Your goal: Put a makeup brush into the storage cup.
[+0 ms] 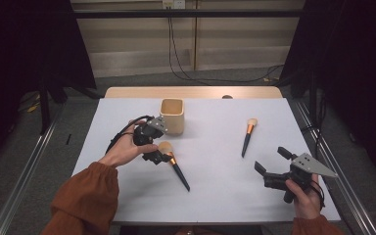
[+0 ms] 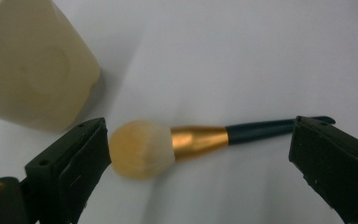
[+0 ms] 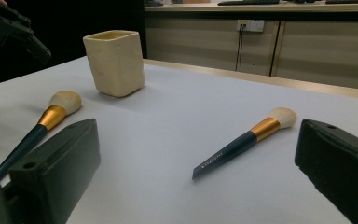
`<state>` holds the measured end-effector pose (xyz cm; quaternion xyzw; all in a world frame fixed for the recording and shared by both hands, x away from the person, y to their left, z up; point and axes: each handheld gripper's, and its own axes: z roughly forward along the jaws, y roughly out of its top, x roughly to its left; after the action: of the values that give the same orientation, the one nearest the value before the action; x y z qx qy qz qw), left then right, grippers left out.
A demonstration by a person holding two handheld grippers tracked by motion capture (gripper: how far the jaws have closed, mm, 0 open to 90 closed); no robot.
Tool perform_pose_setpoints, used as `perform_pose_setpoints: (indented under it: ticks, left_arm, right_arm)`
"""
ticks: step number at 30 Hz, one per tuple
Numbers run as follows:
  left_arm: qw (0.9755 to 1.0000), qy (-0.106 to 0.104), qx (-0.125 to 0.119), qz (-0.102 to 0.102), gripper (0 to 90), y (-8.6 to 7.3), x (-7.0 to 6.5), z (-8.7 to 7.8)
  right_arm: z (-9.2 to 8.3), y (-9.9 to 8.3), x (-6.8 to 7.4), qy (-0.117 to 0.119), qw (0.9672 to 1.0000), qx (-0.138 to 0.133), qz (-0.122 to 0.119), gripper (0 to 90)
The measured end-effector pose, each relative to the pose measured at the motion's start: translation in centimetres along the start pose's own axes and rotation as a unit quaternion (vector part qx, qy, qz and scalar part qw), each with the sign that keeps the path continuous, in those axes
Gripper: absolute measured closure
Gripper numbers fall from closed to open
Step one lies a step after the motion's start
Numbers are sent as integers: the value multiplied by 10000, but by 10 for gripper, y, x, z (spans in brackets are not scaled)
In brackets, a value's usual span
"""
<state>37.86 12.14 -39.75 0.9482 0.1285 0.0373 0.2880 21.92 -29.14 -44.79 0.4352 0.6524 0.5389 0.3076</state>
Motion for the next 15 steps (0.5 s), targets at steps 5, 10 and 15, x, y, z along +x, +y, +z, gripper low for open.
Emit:
perform_pose_setpoints:
  ticks: [5, 10, 15]
  left_arm:
    - [9994, -85, 338, 71, 49, -1, 3, 0]
    - [9984, -169, 540, 45, 50, -1, 5, 1]
    - [9968, -294, 718, 165, 50, 0, 4, 3]
  right_arm:
    - [1, 0, 0, 18, 10000, 34, 17, 0]
    - [1, -1, 0, 26, 10000, 35, 23, 0]
    - [1, -1, 0, 30, 10000, 46, 9, 0]
